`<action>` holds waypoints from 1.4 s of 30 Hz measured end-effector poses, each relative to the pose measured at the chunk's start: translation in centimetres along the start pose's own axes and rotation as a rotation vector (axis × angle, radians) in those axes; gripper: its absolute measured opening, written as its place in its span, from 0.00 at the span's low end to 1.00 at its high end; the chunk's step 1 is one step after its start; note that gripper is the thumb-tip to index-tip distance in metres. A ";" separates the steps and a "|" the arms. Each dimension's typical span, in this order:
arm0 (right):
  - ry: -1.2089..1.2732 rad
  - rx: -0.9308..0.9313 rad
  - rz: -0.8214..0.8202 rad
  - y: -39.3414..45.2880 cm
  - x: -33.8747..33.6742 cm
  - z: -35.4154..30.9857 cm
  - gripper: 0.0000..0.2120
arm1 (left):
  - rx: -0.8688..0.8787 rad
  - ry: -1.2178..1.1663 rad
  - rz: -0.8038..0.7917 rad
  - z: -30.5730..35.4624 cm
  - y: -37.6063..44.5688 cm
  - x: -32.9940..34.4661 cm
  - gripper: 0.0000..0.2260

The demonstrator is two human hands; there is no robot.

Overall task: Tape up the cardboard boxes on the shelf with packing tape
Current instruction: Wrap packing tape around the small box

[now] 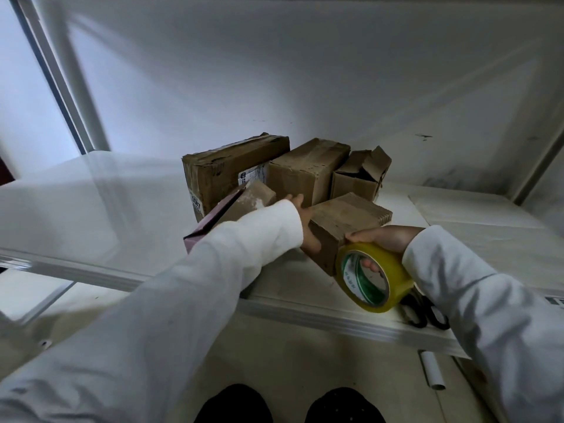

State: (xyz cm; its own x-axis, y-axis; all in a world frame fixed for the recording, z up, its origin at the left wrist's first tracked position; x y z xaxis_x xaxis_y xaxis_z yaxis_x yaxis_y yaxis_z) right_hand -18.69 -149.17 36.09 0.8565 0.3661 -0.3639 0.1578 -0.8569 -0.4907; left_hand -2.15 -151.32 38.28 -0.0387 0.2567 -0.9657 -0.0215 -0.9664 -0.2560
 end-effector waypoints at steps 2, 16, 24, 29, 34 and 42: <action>-0.036 -0.018 0.006 0.1 0.4 -0.3 0.16 | 0.107 0.050 0.061 0.9 -0.5 -0.8 0.25; -0.028 -0.035 -0.025 1.2 0.6 0.1 0.16 | 0.109 0.068 0.148 1.3 1.8 2.1 0.26; -0.135 -0.050 -0.045 2.0 0.2 -0.2 0.14 | 0.271 -0.064 0.137 1.6 0.8 2.8 0.23; -0.110 -0.082 -0.005 1.2 0.4 -0.2 0.12 | 0.364 -0.157 0.155 3.3 -0.3 3.8 0.29; -0.079 -0.030 -0.038 0.6 0.3 -0.6 0.15 | 0.266 -0.417 0.196 0.6 0.5 4.1 0.25; 0.187 -0.147 -0.089 -1.4 -0.1 1.4 0.17 | 0.159 -0.668 0.434 0.4 1.4 5.6 0.21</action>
State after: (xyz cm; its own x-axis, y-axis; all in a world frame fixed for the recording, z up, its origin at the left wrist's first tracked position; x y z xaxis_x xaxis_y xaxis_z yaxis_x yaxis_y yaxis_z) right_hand -19.67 -147.50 35.73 0.9098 0.3809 -0.1648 0.2949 -0.8727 -0.3892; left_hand -2.84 -151.28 32.57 -0.6634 -0.1401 -0.7351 -0.0071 -0.9811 0.1933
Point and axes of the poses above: each hand's wrist, its own y-axis towards the middle knuckle, its own x-axis out of the palm, z = x × y, the point moved 4 cm from there along y, towards the middle knuckle, and after that the axes turned 8 degrees about -x, right-handed, at the moved point
